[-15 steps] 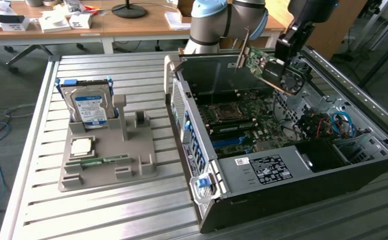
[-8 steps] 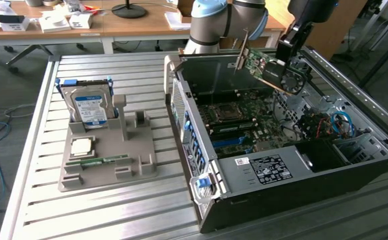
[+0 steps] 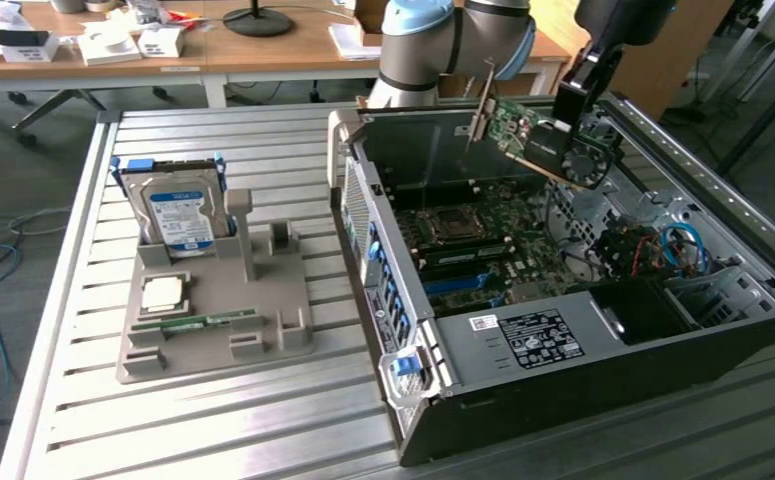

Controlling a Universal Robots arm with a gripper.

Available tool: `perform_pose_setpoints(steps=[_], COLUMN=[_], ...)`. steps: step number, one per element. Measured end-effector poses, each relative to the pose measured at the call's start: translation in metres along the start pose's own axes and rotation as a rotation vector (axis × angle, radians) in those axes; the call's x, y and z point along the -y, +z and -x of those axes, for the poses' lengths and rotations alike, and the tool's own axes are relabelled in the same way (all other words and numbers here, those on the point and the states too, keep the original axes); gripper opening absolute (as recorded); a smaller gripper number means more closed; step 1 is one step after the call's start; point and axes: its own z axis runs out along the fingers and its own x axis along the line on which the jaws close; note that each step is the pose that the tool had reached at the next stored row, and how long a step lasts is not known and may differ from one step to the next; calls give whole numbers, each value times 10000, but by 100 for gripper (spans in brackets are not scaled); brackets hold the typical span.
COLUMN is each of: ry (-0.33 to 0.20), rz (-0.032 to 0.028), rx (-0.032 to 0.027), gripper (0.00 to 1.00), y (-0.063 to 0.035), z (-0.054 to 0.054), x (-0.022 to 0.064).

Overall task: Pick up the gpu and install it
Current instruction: 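Insert the gpu into the slot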

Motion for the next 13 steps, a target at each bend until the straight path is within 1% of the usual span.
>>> perform_pose_setpoints(steps=[13], ry=[-595], rz=[-75], rx=[-64], gripper=[26], y=[0], z=[-1], x=[0])
